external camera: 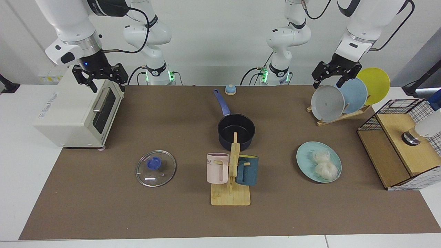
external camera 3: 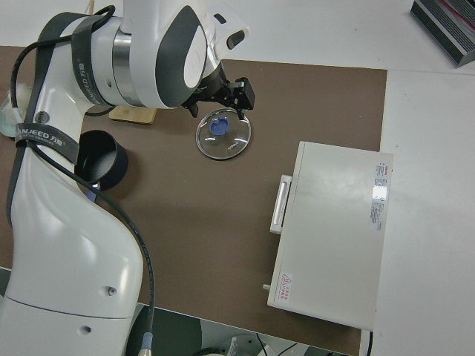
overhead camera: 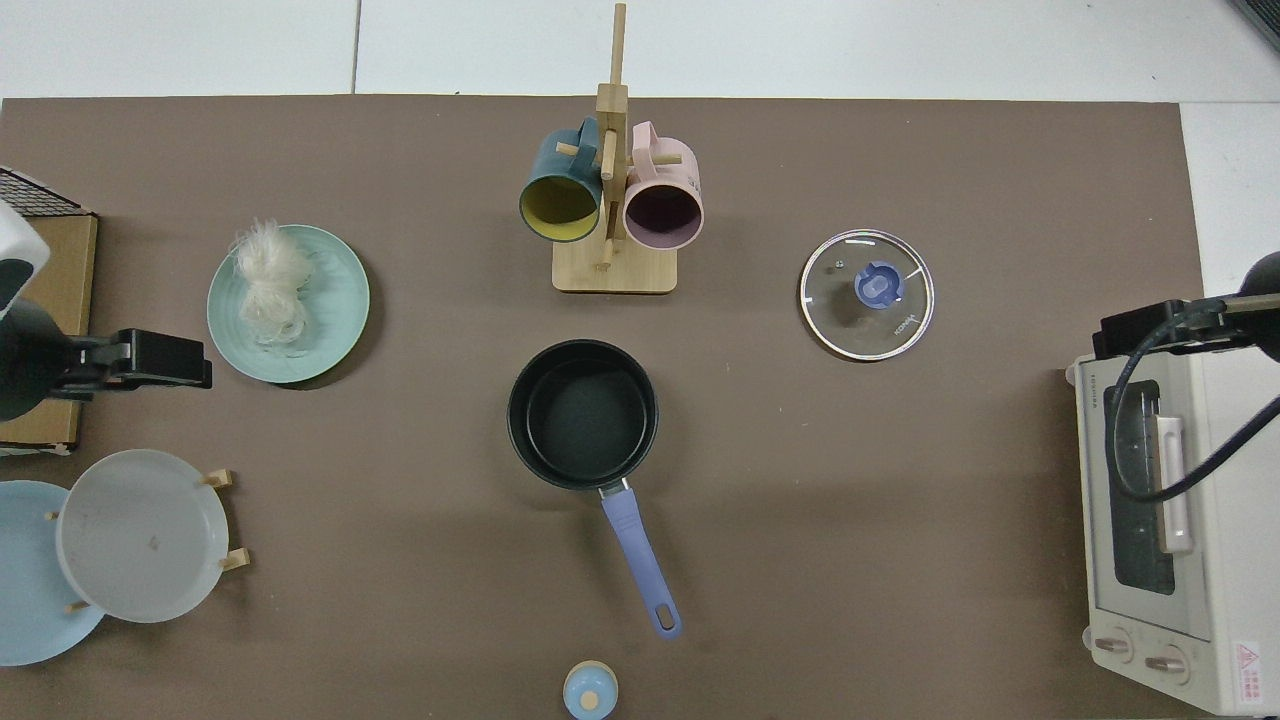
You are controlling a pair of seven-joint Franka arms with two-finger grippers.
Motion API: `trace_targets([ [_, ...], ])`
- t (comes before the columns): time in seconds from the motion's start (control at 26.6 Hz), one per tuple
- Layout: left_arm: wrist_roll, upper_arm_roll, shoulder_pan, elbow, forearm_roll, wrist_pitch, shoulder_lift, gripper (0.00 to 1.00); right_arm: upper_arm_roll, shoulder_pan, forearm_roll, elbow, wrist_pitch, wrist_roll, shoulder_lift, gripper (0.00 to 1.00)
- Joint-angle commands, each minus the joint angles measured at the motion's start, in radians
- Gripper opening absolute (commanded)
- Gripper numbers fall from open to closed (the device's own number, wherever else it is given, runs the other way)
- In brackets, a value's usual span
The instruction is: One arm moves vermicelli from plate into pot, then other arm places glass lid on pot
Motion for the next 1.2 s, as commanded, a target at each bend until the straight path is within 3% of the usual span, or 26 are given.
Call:
trace_targets([
  [0.0,0.009,0.006,-0.007,0.009,-0.011,-0.028,-0.006,1.00,0.007,-0.004,0.024,0.001,0.018,-0.015,-0.018,1.00],
  [0.45,0.003,0.006,-0.005,0.009,-0.005,-0.044,-0.006,1.00,0.011,-0.008,0.024,0.001,0.018,-0.015,-0.018,1.00],
  [0.68,0.010,0.017,-0.004,0.012,0.027,0.020,0.017,1.00,0.011,-0.005,0.024,0.001,0.020,-0.015,-0.018,1.00],
  [1.17,0.001,0.062,0.011,0.105,0.065,0.191,0.225,1.00,0.005,-0.012,0.007,-0.003,0.012,-0.028,-0.021,1.00],
])
